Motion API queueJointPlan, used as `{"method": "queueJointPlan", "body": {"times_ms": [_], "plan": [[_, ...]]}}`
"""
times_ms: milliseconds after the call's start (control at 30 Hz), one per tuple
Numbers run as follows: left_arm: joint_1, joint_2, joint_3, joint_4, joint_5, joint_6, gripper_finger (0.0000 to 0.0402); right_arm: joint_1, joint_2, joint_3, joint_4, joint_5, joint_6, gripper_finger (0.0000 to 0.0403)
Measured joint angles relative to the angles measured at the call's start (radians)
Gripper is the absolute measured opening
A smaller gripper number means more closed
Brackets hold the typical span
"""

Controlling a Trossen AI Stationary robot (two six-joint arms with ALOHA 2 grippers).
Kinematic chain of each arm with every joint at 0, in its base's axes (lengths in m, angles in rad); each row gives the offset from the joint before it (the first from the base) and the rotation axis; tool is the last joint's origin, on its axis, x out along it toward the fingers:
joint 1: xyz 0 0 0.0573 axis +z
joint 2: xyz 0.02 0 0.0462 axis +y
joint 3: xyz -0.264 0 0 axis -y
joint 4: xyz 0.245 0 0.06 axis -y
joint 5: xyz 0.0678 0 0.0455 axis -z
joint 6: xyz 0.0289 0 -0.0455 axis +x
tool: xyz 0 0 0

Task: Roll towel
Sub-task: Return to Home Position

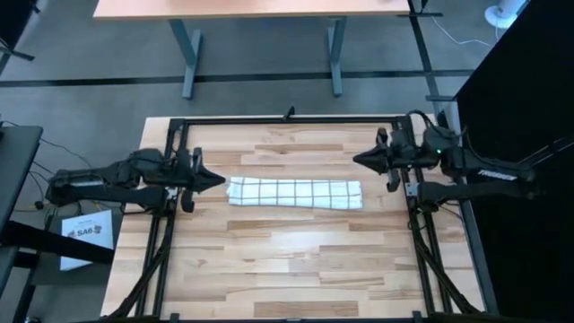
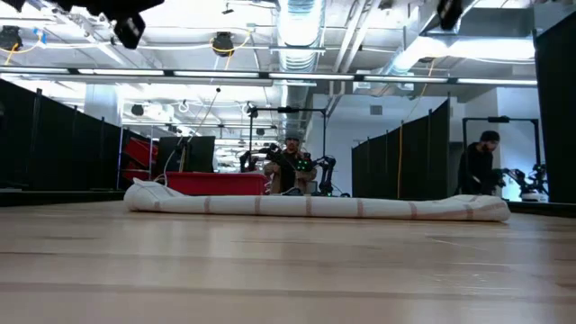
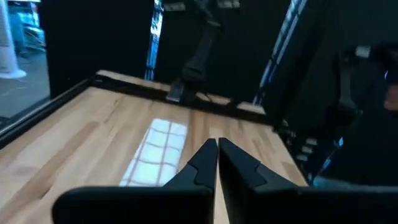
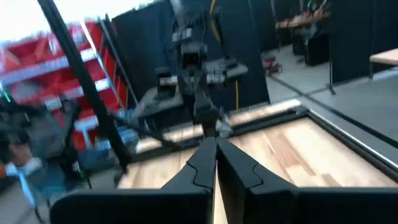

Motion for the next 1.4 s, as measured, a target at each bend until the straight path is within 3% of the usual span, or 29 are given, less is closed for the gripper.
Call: {"method": "queueJointPlan", "body": {"times_ms": [167, 433, 533, 800, 1067, 1400], "plan": [[0.0, -0.074, -0.034, -0.139, -0.074, -0.046, 0.0, -0.003, -0.058, -0.067, -0.033, 0.002, 0.169, 0.0], [-0.026, -0.083, -0.14, -0.062, -0.005, -0.073, 0.0, 0.089, -0.079, -0.192, 0.114, 0.089, 0.061, 0.0], [-0.044, -0.092, -0.196, 0.045, 0.014, -0.077, 0.0, 0.111, -0.116, -0.264, 0.181, 0.146, 0.054, 0.0], [-0.063, -0.134, -0.349, 0.309, 0.015, -0.053, 0.0, 0.108, -0.261, -0.436, 0.393, 0.165, 0.029, 0.0], [-0.063, -0.208, -0.486, 0.451, 0.036, -0.076, 0.0, 0.107, -0.415, -0.558, 0.392, 0.166, -0.001, 0.0], [-0.063, -0.252, -0.495, 0.325, 0.028, -0.073, 0.0, 0.108, -0.545, -0.642, 0.281, 0.18, -0.025, 0.0]]}}
